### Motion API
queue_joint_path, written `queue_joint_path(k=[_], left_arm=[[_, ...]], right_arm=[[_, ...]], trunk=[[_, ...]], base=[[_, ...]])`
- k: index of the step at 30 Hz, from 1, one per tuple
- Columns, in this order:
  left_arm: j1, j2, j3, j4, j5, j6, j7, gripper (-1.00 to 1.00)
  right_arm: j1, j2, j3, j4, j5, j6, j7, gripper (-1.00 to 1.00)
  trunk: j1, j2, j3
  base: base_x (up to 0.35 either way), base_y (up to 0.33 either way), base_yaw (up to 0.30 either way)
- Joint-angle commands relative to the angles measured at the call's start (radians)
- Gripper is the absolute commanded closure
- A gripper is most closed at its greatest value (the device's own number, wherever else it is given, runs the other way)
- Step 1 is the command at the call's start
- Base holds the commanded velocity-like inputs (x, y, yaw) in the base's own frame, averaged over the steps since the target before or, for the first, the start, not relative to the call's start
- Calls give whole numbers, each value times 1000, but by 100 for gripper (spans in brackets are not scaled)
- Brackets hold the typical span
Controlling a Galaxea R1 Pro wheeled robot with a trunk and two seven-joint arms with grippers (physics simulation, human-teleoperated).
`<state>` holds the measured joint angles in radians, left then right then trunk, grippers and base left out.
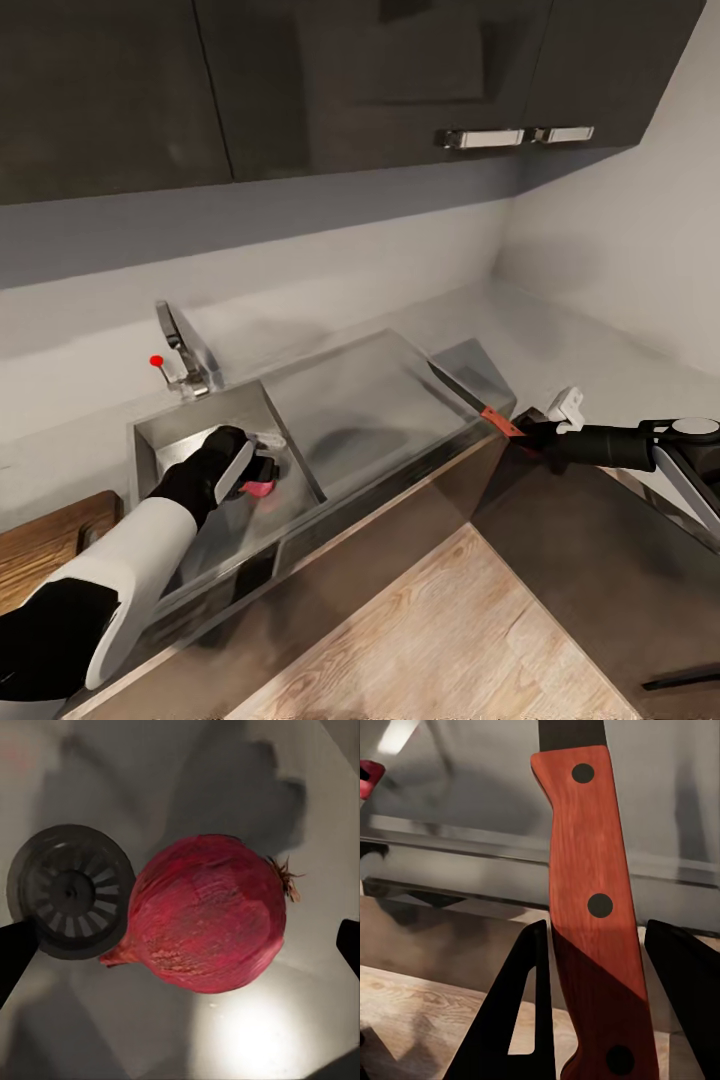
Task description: In the kitchen, take the Vidalia onion out of the sink, dice it on the chopping board with the paring knife, put the diced onion into the bowl on the countertop, then place both the paring knife and the chopping board into the sink.
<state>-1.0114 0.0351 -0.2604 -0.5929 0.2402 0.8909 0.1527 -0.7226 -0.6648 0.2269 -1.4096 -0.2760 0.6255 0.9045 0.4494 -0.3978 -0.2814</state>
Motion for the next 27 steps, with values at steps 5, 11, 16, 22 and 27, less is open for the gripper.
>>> queue_joint_path(k=[5, 11, 16, 22, 27], left_arm=[[-4, 14, -8, 3, 11, 3, 8, -100], [-7, 29, -8, 4, 11, 2, 8, -100], [-8, 31, -8, 4, 11, 0, 8, -100], [-9, 23, -8, 3, 11, 0, 8, -100], [-9, 19, -8, 2, 11, 0, 8, -100]], right_arm=[[-1, -1, 2, 0, -7, 7, -1, 100], [-1, -1, 2, 0, -7, 7, -1, 100], [-1, -1, 2, 0, -7, 7, -1, 100], [-1, -1, 2, 0, -7, 7, -1, 100], [-1, -1, 2, 0, -8, 7, -1, 100]], trunk=[[1, -2, -10], [1, -2, -19], [1, -2, -26], [1, -2, -33], [1, -2, -34]], base=[[0, 0, 0], [0, 0, 0], [0, 0, 0], [0, 0, 0], [0, 0, 0]])
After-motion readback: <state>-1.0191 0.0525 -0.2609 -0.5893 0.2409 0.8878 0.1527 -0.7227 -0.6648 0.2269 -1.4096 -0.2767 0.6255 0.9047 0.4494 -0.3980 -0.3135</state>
